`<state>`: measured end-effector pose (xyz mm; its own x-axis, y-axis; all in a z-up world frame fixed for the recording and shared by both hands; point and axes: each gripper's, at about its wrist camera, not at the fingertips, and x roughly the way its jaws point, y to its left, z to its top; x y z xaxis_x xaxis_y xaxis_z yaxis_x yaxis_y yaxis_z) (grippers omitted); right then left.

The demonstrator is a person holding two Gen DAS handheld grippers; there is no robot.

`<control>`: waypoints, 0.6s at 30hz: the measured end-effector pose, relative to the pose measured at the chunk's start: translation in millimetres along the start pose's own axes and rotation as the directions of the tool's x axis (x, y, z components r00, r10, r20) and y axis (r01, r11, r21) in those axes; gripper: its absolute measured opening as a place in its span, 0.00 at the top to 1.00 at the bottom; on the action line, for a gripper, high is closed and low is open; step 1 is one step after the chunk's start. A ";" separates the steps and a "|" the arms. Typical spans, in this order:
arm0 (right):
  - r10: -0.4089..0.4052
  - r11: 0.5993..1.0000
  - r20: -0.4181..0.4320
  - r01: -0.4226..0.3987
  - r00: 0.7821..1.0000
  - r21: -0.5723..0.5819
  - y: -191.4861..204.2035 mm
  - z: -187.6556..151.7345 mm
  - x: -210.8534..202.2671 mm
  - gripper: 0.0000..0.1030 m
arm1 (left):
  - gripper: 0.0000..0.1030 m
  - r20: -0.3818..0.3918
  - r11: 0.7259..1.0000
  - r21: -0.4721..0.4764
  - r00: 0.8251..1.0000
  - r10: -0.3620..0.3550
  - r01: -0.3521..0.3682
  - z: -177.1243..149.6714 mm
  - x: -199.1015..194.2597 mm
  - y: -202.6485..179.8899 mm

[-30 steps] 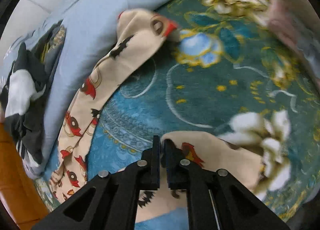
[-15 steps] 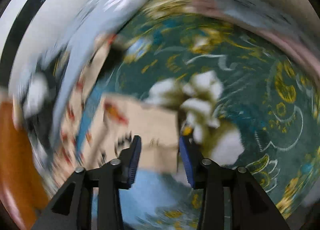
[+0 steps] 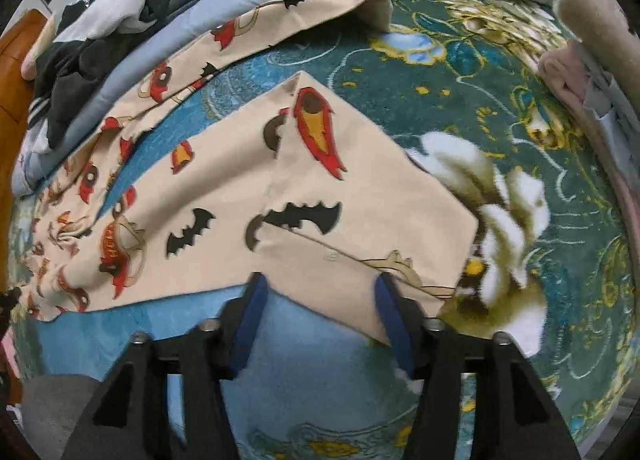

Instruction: Fold clothes

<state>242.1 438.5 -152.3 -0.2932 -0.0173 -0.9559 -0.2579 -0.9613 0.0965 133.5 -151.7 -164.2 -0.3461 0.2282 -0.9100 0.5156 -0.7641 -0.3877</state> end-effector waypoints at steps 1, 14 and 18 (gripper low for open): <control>-0.026 1.000 -0.006 0.026 1.000 0.005 -0.9 7.1 -3.4 0.94 | 0.94 0.002 1.000 0.002 1.000 0.002 -0.002 -0.3 0.4 -2.3; 0.101 0.994 0.085 -0.103 0.991 0.021 -59.2 64.5 -52.8 1.00 | 0.94 0.016 0.999 0.002 0.999 0.044 -0.044 6.3 9.9 -16.4; 0.170 0.982 0.120 -0.178 0.978 0.057 -61.9 86.6 -42.0 0.98 | 0.94 0.013 0.998 0.019 0.998 0.058 -0.058 7.6 14.0 -23.7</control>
<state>190.6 522.5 -94.1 -0.4413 -0.1474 -0.8852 -0.2539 -0.9256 0.2808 110.5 -135.0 -166.7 -0.3262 0.1756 -0.9288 0.5198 -0.7874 -0.3314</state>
